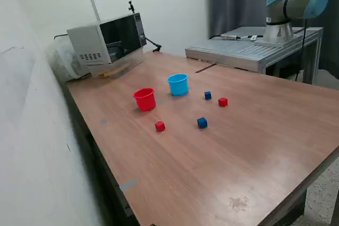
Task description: Place red objects in the red bin, and blue objects in the blue bin.
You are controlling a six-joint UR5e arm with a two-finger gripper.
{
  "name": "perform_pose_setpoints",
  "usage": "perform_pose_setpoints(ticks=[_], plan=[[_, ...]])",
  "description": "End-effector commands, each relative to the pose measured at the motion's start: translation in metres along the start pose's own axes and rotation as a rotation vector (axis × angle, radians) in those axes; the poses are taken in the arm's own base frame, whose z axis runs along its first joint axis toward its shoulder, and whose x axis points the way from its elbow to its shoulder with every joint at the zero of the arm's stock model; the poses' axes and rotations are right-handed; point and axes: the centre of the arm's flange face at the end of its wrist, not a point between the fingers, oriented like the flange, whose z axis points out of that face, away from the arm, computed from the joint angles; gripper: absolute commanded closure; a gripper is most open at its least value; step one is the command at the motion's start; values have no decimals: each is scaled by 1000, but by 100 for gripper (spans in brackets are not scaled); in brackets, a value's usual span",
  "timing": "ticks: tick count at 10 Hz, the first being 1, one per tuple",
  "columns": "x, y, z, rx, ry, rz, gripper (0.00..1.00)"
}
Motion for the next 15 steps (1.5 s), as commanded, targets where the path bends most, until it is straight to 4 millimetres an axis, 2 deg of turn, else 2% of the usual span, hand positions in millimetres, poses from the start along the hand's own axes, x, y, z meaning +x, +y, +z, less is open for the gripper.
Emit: perform_pose_setpoints(ticks=[1, 9, 10, 11, 13, 15], plan=[[0, 0, 0, 0, 0, 0, 0], [4, 2, -5, -36, 5, -4, 0], [5, 12, -16, -132, 2, -3, 0], [2, 23, -41, -293, 3, 11, 0], [2, 49, -72, -401, 22, 29, 0], [7, 71, -90, -530, 110, 23, 0]])
